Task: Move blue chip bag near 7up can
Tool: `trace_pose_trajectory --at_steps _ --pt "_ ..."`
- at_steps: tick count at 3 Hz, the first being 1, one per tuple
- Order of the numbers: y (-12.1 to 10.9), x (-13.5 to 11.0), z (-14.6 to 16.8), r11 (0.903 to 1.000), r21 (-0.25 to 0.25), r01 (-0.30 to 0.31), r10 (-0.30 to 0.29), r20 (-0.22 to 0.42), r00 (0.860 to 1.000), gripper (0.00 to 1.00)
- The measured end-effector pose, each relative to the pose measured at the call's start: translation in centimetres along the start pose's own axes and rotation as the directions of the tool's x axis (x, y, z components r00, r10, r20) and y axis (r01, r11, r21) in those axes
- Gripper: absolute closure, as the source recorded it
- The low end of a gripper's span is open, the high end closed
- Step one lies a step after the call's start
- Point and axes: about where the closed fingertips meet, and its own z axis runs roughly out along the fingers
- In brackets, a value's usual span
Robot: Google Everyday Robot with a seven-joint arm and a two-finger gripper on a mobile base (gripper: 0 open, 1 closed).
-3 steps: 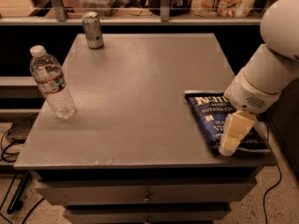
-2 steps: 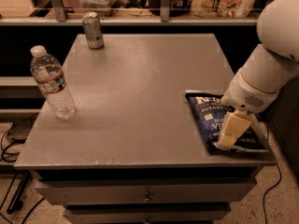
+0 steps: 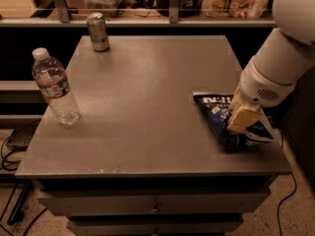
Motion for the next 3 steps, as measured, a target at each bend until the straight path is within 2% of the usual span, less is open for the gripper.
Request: trace_pose_trajectory --at_steps 1,2,3 --pt "-0.6 -1.7 -1.9 0.9988 0.035 0.035 -0.036 0.028 0.999 0.95" --pt "-1.0 -4.0 -2.4 0.9970 0.036 0.069 -0.071 0.067 0.995 1.00" --pt "-2.6 -6.7 -4.0 0.9903 0.108 0.088 -0.099 0.105 0.989 1.00"
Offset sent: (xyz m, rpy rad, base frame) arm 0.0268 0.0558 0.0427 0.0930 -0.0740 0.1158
